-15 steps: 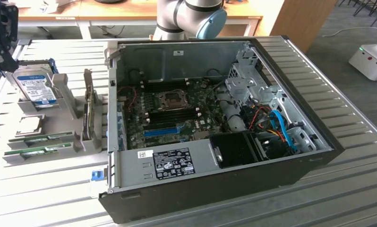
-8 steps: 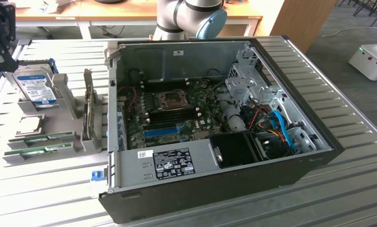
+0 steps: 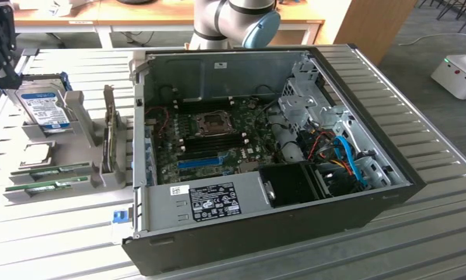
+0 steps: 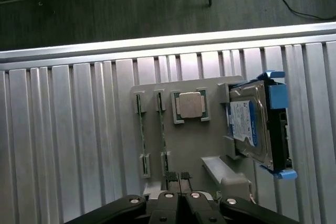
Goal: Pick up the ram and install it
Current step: 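Pick up the ram and move it above insertion slot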
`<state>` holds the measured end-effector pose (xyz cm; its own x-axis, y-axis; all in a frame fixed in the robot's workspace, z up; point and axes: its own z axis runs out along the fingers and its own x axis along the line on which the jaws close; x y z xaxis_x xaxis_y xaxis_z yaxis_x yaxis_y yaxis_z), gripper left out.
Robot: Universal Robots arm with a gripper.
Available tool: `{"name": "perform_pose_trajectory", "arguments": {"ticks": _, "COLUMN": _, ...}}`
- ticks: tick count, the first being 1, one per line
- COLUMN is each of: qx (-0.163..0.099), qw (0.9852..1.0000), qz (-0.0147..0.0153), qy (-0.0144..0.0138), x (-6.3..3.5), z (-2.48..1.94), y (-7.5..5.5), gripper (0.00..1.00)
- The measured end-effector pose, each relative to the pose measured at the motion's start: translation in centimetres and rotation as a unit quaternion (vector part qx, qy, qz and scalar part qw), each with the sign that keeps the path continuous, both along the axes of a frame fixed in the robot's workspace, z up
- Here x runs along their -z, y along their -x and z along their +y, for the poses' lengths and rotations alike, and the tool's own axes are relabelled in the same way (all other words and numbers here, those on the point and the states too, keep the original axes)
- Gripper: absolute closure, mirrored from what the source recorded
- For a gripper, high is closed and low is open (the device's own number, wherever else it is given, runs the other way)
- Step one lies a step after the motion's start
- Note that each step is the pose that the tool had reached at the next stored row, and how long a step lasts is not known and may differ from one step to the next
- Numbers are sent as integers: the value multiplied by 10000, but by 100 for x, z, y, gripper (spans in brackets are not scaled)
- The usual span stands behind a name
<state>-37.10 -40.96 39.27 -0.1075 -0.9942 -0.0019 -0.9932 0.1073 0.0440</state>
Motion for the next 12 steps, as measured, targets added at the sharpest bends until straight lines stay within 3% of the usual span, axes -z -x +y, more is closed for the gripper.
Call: {"name": "perform_pose_trajectory", "arguments": {"ticks": 12, "qx": -176, "qw": 9998, "qz": 0, "qy": 0, "x": 0, "z": 0, "y": 0, "gripper": 89}}
